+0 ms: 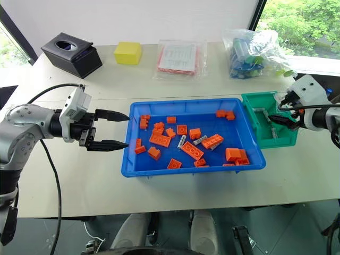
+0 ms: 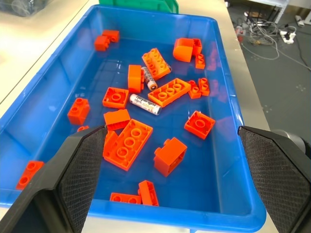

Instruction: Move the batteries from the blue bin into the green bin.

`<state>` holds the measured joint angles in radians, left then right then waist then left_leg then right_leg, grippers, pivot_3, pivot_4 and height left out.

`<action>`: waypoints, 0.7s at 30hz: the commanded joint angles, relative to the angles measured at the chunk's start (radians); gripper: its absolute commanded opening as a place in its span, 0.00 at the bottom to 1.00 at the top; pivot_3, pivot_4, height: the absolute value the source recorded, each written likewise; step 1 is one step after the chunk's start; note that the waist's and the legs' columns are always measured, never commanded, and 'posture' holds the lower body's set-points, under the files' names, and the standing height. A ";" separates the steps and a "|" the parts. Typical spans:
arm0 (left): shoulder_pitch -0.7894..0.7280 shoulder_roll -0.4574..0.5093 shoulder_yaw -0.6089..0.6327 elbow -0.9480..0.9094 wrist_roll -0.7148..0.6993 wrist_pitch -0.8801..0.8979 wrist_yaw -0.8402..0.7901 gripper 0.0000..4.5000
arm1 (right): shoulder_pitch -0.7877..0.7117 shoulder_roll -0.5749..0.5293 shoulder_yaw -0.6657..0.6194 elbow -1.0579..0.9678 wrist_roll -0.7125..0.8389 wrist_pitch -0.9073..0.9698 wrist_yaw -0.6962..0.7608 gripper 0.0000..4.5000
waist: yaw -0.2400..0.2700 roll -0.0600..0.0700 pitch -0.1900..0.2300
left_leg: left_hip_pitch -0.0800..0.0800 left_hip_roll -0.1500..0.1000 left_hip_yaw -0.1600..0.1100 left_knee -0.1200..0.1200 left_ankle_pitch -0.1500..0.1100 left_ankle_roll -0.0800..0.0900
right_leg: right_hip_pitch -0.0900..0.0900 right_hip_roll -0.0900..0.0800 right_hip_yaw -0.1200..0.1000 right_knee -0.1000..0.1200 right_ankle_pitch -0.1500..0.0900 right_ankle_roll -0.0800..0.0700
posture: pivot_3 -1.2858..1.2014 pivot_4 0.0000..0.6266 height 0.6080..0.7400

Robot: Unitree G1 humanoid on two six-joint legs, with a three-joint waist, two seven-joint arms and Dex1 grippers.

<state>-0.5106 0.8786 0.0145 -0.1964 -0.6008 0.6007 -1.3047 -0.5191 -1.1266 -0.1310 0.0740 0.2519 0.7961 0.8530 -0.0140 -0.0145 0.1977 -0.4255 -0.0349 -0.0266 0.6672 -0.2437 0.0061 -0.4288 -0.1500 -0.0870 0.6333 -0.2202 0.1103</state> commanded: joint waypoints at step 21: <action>-0.025 0.010 0.024 -0.016 -0.009 0.001 0.021 1.00 | -0.108 0.742 -0.074 -0.373 0.652 0.818 -0.615 0.84 | 0.017 -0.001 0.000 | -0.001 -0.002 -0.002 0.000 0.000 0.000 | 0.000 0.000 0.000 0.001 0.001 0.002 | 0.52 0.24 0.64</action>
<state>-0.5222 0.8827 0.0158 -0.1903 -0.6002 0.6030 -1.2867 -0.6122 -0.3903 -0.1916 -0.2870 0.8536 1.6077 0.2764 0.0033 -0.0150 0.1976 -0.4258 -0.0368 -0.0287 0.6673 -0.2434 0.0063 -0.4289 -0.1497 -0.0864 0.6342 -0.2188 0.1120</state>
